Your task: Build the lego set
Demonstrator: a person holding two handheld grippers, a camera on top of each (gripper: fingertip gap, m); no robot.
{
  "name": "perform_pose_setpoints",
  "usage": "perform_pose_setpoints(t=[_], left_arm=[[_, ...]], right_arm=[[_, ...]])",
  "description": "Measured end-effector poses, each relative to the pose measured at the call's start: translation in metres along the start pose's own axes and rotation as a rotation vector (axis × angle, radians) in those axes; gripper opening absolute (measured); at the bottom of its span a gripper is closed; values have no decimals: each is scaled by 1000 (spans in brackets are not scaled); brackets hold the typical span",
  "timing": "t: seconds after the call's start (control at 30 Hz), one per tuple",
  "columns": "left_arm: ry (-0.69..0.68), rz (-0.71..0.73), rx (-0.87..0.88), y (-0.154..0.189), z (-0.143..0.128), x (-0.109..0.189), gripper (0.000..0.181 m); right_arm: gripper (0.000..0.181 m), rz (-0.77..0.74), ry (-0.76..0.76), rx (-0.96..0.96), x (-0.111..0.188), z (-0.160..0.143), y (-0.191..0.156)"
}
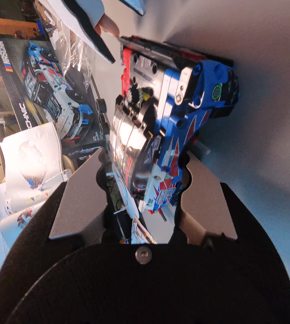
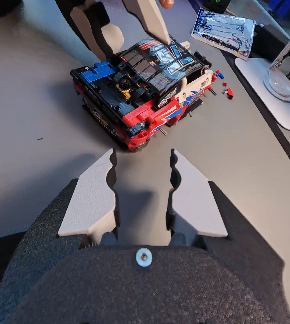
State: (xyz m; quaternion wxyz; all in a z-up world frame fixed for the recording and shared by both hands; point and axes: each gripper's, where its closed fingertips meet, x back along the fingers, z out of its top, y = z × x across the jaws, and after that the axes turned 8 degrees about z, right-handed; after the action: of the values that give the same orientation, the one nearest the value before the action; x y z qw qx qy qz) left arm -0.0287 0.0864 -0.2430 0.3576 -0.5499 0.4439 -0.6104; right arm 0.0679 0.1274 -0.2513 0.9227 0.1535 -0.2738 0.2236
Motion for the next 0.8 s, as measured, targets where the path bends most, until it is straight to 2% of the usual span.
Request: perform_pose_setpoints(t=[0.13,0.2,0.3,0.43,0.6,0.7,0.8], left_arm=[[-66,48,158,-4,-22,26,83],[-90,61,324,0,-26,38,81],[-61,95,627,4,-15,60,74],[-39,51,946,21,5,84,66],[-78,-3,1074,39,11,95,65],[-135,10,1062,44,0,93,62],[-164,22,1076,45,-8,91,60]], right_arm=[[46,-27,-3,98,-14,15,-9],[39,-59,-6,162,-20,23,-15],[33,-134,-53,261,-27,30,-22],[31,-216,-105,228,-35,37,-30],[31,-337,-156,38,-47,47,-37],[31,-408,-185,-75,-55,53,-38],[30,-432,-167,-95,-68,64,-42]])
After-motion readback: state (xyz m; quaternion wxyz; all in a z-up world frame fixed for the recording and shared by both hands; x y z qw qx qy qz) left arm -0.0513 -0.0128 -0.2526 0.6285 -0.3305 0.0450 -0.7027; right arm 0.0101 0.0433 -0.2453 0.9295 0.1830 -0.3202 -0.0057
